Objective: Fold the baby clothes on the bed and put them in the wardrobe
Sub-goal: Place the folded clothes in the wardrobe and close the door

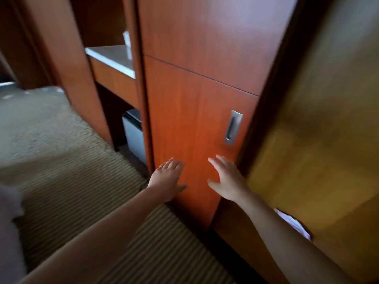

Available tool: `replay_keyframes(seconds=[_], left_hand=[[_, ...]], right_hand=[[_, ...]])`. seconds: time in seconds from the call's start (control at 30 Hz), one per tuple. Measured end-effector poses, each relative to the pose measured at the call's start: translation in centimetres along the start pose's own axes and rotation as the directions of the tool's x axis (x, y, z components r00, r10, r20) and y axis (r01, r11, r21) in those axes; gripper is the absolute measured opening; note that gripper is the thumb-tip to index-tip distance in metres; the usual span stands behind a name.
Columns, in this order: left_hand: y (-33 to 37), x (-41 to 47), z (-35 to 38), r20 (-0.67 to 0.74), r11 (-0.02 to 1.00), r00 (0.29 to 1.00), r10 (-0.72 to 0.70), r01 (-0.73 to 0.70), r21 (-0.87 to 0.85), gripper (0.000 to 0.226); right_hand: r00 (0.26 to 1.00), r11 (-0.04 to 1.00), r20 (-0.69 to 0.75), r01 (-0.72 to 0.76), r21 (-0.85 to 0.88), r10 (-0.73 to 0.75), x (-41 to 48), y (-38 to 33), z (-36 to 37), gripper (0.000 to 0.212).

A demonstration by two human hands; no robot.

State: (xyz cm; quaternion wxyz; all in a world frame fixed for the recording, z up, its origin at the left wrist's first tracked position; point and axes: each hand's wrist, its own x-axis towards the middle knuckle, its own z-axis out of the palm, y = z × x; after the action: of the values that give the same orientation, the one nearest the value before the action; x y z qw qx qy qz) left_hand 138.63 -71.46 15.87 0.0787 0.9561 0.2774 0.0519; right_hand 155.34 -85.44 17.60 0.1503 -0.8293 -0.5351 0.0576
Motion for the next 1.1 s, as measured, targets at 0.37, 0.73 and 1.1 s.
replay_keyframes(seconds=[0.37, 0.73, 1.1], left_hand=[[-16.8, -9.9, -3.7, -0.074, 0.882, 0.879, -0.471, 0.469, -0.046, 0.08], [-27.8, -11.6, -5.1, -0.161, 0.54, 0.523, -0.837, 0.836, -0.094, 0.076], [-33.6, -15.5, -6.3, -0.168, 0.213, 0.19, -0.967, 0.969, -0.126, 0.071]], right_hand=[[0.869, 0.89, 0.21, 0.455, 0.019, -0.448, 11.4, -19.2, 5.9, 0.072], [0.554, 0.614, 0.31, 0.777, 0.142, -0.773, 25.0, -33.8, 12.1, 0.071], [0.247, 0.352, 0.355, 0.895, 0.273, -0.902, 30.9, -45.5, 18.3, 0.073]])
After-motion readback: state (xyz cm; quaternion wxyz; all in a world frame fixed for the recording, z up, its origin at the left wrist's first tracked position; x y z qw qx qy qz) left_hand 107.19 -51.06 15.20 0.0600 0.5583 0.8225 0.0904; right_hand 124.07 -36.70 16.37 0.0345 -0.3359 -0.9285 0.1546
